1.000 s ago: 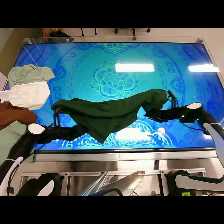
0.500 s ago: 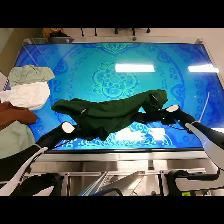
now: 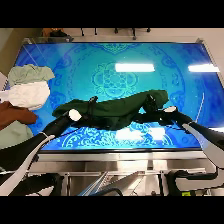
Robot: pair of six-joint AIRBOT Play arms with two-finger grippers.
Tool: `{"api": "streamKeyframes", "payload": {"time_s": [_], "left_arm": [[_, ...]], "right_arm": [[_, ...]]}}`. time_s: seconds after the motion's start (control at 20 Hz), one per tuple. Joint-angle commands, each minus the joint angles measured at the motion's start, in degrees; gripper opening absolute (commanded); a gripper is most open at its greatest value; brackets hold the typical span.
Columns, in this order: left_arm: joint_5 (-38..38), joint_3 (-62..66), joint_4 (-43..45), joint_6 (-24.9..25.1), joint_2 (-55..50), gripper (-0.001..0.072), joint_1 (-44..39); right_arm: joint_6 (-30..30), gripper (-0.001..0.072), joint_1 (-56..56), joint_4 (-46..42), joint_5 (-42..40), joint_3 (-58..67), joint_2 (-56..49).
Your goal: Fold the shirts.
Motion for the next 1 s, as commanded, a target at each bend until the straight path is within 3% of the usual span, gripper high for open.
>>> {"api": "streamKeyframes", "payload": {"time_s": [0.0, 0.1, 0.25, 0.55, 0.8, 0.95], "left_arm": [[-8.0, 7.3, -0.1, 0.2, 3.8, 0.0016, 1.4], [-11.6, 11.9, -0.2, 0.1, 5.9, 0.0017, 4.8], [-10.9, 19.1, -0.4, -0.7, 7.0, 0.0016, 13.4], [-17.7, 27.7, -0.8, -0.7, 1.1, 0.0017, 26.7], [-22.7, 28.9, -0.8, -0.4, -4.1, 0.0017, 27.8], [-19.7, 28.9, -0.8, 0.5, -6.5, 0.0017, 26.5]], "right_arm": [[-0.4, 0.0020, 0.0, 0.5, -0.4, 0.1, 0.1], [0.4, 0.0019, 0.0, -1.6, 0.0, 0.1, 0.1], [3.2, 0.0019, 0.0, -7.2, 4.1, 0.1, 0.7], [14.1, 0.0019, 0.0, -24.0, 5.9, 0.1, 3.0], [14.3, 0.0018, 0.0, -22.3, 5.6, 0.1, 6.0], [14.3, 0.0018, 0.0, -22.3, 5.9, 0.1, 8.8]]}}
